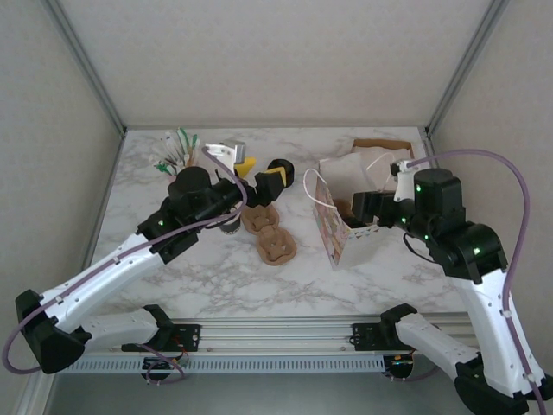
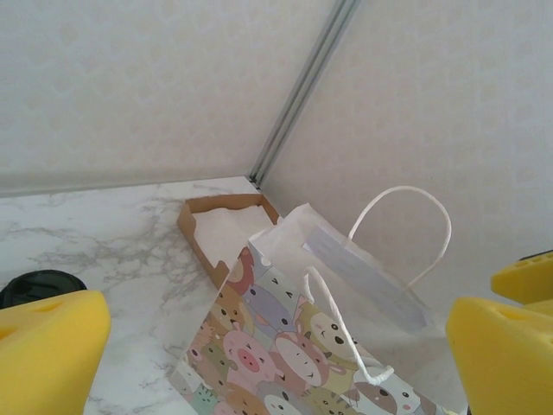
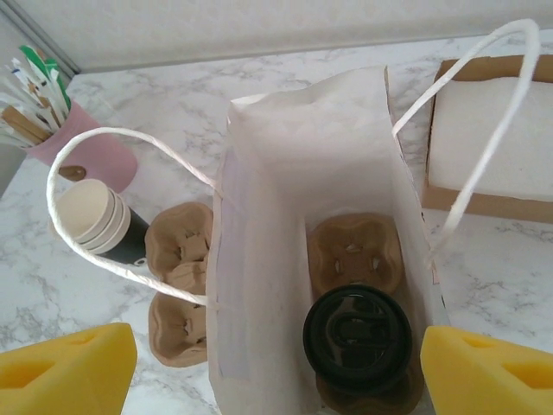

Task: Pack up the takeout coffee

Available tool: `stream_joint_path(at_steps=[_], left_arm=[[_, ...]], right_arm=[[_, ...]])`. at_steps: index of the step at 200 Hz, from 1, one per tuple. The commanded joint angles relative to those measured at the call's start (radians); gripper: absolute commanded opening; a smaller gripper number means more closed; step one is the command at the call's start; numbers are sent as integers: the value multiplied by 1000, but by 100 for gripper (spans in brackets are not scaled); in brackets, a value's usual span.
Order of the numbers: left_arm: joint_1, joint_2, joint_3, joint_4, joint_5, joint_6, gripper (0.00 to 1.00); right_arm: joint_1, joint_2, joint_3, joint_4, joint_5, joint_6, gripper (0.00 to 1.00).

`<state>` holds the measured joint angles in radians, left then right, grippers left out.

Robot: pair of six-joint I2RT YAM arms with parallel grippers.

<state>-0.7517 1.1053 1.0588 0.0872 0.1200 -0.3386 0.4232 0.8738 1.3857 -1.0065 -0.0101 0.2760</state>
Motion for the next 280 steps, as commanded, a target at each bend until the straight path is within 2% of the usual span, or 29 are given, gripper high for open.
stream_joint_path(at_steps=[1, 62, 91, 173, 238, 280], left_arm=[[-9, -49, -46, 44, -29, -33, 100], [-9, -141, -132, 18, -30, -84, 100], [-9, -182, -167, -10, -40, -108, 100], [-10, -251, -295, -31, -49, -174, 100], [-12, -230, -352, 26, -34, -187, 100], [-15, -159, -303, 41, -19, -158, 100]], right_arm=[[-6, -35, -28, 54, -24, 24, 88], [-6, -96, -77, 47, -90, 69, 93], [-5, -137, -105, 39, -117, 96, 99], [-5, -272, -225, 21, -171, 147, 99], [-6, -297, -278, 47, -183, 187, 99], [-6, -228, -254, 59, -103, 280, 99]])
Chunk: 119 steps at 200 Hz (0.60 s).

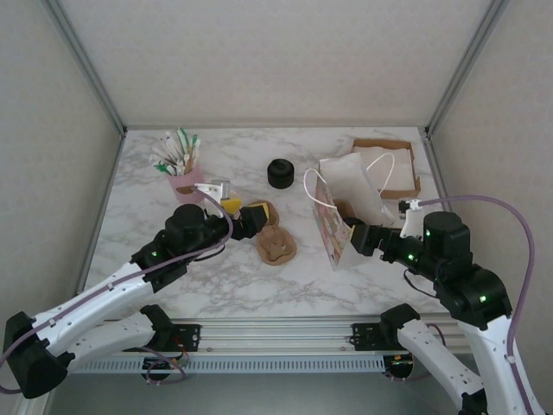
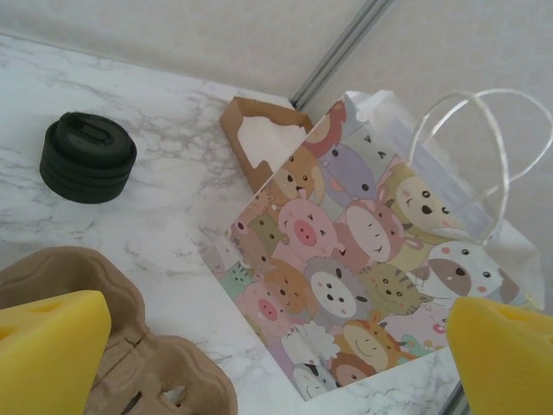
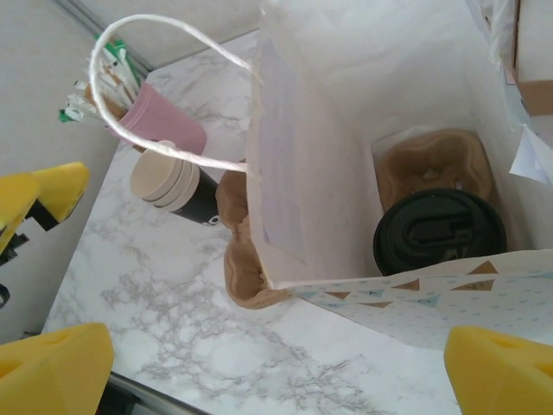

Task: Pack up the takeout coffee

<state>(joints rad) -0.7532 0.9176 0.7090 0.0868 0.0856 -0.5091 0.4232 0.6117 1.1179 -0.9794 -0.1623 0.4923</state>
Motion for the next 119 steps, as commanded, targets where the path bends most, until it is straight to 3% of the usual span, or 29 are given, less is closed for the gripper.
stream_joint_path(at_steps=[1, 70, 119], left_arm=[[-14, 30, 48, 42, 16, 13, 100], [-17, 104, 106, 35, -11, 30, 100], [-16, 129, 179, -64, -82, 53, 100]], right_arm=[[-6, 35, 14, 34, 50, 63, 99], [-5, 154, 100, 62, 3, 72, 99], [-5, 204, 188, 49, 85, 7, 99]])
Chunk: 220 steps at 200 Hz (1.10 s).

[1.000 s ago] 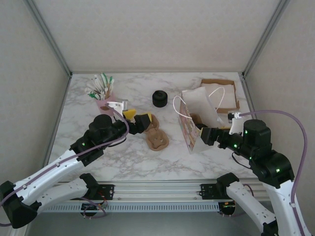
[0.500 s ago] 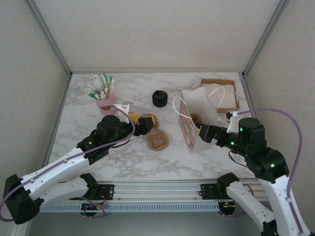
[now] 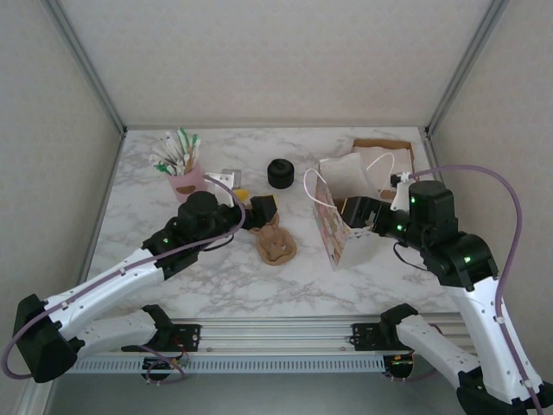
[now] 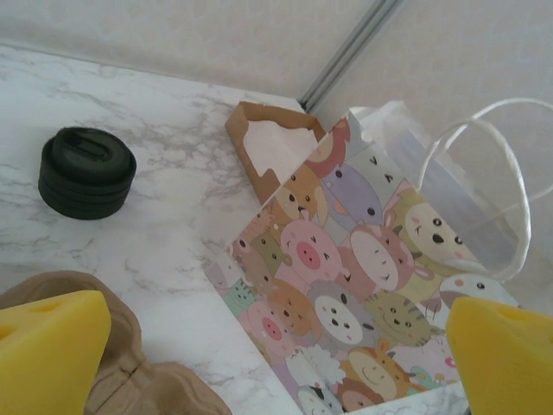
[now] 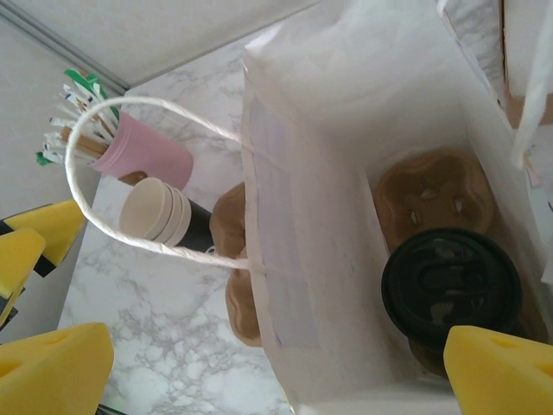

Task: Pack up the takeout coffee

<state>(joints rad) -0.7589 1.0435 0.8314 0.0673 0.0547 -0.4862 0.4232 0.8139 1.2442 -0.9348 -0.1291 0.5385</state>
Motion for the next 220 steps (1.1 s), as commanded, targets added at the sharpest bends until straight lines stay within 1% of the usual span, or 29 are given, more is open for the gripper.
stream_joint_path(at_steps=[1, 27, 75, 147, 167, 201, 220], left_arm=[[-11, 3, 57, -46, -52, 31, 100], [-10, 5, 85, -88, -74, 43, 100], [-10, 4, 120, -150, -117, 52, 100], [-7, -5, 115, -229, -175, 27, 100], [-5, -3, 118, -255, -190, 24, 100], [2, -2, 119, -280, -199, 18, 98], [7, -1, 117, -281, -195, 16, 96]], right_arm=[[-6, 3, 63, 4, 53, -41, 99], [-6, 29, 115, -27, 104, -67, 99], [-6, 62, 141, -56, 140, -73, 99], [-7, 68, 181, -143, 315, -64, 99], [-7, 77, 200, -173, 385, -58, 99], [-12, 88, 216, -197, 440, -45, 99], [-32, 94, 225, -210, 458, -35, 99]])
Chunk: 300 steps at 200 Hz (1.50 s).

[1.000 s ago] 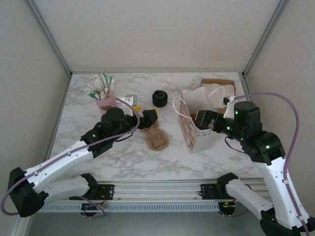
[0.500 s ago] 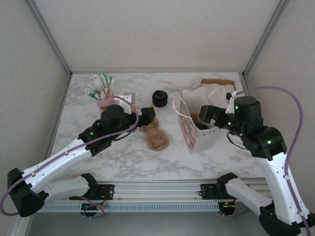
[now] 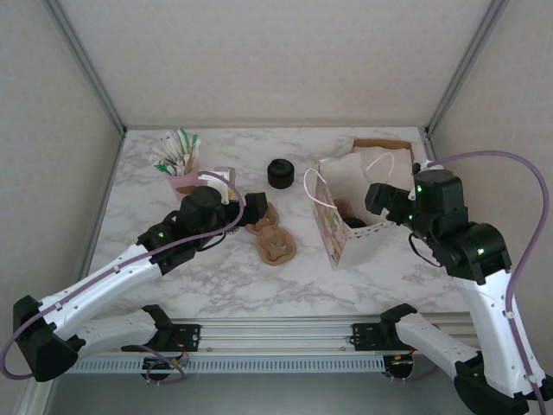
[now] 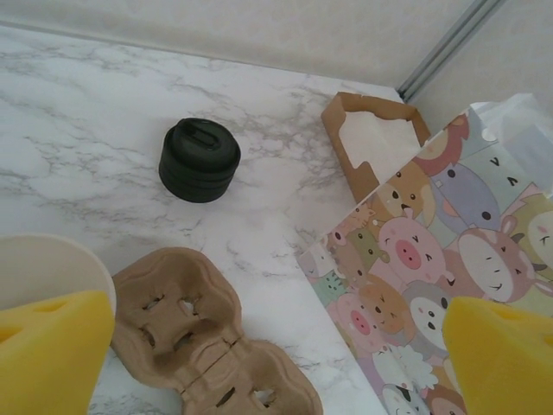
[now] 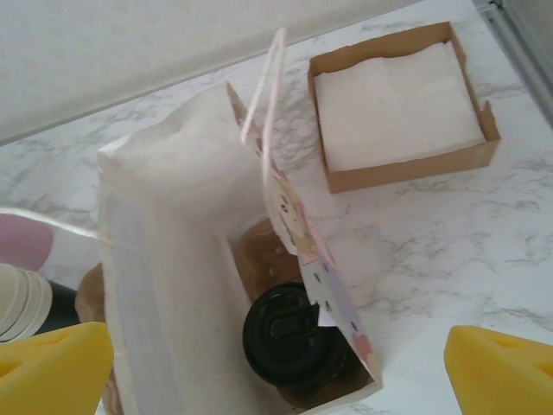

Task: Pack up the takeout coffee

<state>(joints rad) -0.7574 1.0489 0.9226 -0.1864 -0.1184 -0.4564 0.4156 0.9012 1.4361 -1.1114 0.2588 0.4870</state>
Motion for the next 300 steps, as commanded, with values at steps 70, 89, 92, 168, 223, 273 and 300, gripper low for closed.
stream_joint_path(at_steps=[70, 89, 92, 168, 223, 273, 300], left_arm=[[16, 39, 26, 2, 50, -16, 84], [15, 60, 34, 7, 66, -14, 81], [16, 62, 35, 7, 69, -14, 81], [20, 69, 22, 22, 80, -11, 74], [28, 74, 22, 31, 88, -11, 69], [34, 60, 18, 45, 75, -8, 64], [36, 50, 26, 32, 40, -8, 64]], right_arm=[[-171, 22, 39, -64, 18, 52, 99], [-226, 22, 29, -67, -18, 56, 99], [-235, 22, 28, -69, -22, 56, 99], [-397, 22, -43, -46, -160, 55, 99], [-482, 27, -99, -21, -233, 50, 99], [-487, 7, -139, -1, -242, 28, 99], [-488, -33, -173, 16, -221, -1, 99]])
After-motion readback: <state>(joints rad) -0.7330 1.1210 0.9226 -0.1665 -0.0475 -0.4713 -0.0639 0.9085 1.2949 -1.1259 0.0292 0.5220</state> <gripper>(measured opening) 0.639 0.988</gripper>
